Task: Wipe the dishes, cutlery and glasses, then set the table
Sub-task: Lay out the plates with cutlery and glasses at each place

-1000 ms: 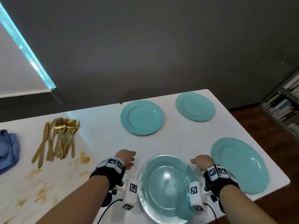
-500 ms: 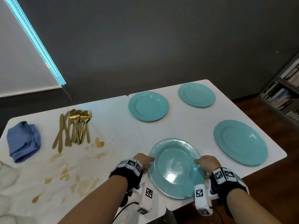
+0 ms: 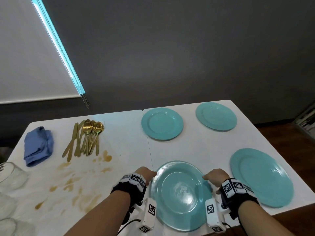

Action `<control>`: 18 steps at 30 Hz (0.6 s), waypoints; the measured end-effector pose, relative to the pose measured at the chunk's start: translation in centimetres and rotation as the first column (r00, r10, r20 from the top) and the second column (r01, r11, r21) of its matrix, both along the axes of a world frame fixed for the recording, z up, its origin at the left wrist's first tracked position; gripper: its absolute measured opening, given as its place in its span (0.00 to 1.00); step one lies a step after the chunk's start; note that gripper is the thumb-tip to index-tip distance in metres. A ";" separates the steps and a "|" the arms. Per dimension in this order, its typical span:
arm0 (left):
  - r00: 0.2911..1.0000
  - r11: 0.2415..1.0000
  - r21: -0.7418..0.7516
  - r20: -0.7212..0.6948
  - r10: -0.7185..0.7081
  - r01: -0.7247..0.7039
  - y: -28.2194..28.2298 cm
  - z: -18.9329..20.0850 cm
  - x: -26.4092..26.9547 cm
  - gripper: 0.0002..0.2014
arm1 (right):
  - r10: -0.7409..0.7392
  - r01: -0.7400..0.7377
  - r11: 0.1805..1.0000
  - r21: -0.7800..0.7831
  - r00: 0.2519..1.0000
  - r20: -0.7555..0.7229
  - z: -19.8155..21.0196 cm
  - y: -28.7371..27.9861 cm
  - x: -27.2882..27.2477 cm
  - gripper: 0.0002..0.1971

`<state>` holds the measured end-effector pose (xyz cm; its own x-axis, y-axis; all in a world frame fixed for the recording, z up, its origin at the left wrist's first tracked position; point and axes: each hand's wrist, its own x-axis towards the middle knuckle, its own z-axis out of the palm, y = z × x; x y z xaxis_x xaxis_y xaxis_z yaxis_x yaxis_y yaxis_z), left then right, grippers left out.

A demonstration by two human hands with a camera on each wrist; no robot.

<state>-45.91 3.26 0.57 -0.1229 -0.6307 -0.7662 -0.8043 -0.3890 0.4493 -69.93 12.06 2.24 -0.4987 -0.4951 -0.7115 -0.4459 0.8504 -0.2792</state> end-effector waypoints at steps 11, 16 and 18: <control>0.992 0.991 -0.129 0.123 -0.021 0.037 -6.1 2.6 4.8 0.21 | 0.241 -0.228 0.963 -0.140 0.967 0.081 4.0 -8.7 4.8 0.12; 0.966 0.966 -0.252 0.234 0.113 -0.052 -10.7 2.2 10.2 0.19 | 0.162 -0.121 0.975 -0.189 0.962 0.219 4.1 -11.8 9.3 0.15; 0.954 0.955 -0.276 0.240 0.177 -0.108 -12.6 2.0 12.8 0.21 | 0.159 -0.115 0.976 -0.184 0.957 0.244 3.9 -13.0 11.2 0.14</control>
<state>-33.07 -9.32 2.55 0.1643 -0.8061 -0.5685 -0.8506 -0.4076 0.3321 -58.77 -0.98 6.12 -0.2296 -0.6676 -0.7082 -0.4495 0.7182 -0.5313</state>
